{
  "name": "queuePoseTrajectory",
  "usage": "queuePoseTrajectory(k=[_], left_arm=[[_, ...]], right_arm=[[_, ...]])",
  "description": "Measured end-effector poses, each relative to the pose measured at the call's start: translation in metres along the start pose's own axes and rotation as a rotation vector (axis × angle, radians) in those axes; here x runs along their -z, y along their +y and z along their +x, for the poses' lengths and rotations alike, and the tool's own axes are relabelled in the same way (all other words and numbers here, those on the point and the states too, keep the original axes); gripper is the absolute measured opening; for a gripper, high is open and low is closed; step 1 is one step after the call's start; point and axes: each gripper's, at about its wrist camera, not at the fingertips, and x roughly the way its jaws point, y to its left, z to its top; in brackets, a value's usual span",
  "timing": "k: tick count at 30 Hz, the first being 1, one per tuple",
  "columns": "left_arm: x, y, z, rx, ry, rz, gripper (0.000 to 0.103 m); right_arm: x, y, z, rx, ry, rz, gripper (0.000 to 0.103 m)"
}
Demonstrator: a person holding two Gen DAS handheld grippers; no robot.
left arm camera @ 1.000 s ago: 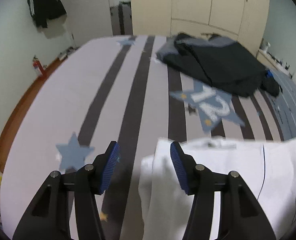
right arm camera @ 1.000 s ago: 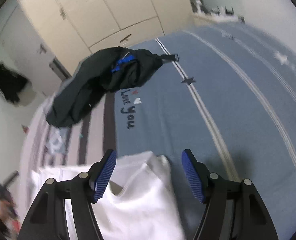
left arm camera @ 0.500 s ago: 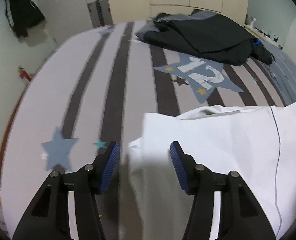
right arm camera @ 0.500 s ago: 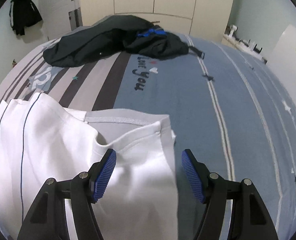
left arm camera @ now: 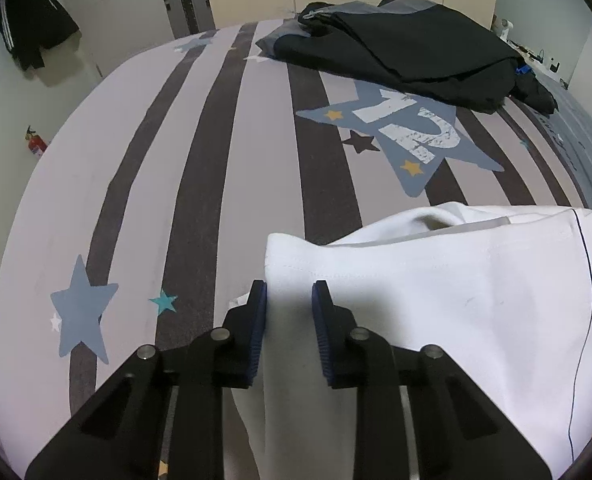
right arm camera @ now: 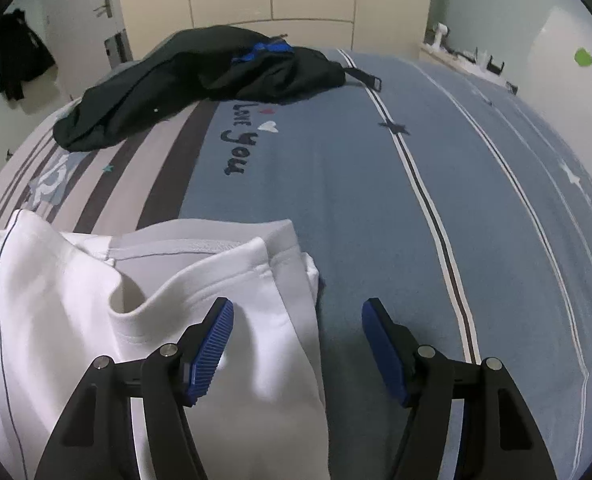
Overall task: Fold clothes
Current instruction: 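Pinch the white folded garment edge with both grippers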
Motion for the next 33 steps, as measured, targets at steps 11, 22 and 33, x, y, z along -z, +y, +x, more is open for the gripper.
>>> queuePoseTrajectory(k=[11, 22, 33], left_arm=[[-0.001, -0.007, 0.01, -0.016, 0.027, 0.026, 0.01], [-0.008, -0.001, -0.004, -0.05, -0.032, 0.012, 0.003], [-0.05, 0.022, -0.018, -0.079, -0.08, -0.052, 0.003]], right_arm=[[-0.016, 0.04, 0.015, 0.024, -0.007, -0.169, 0.063], [-0.024, 0.006, 0.019, 0.061, 0.005, 0.006, 0.008], [-0.067, -0.016, 0.01, 0.062, -0.042, 0.08, 0.007]])
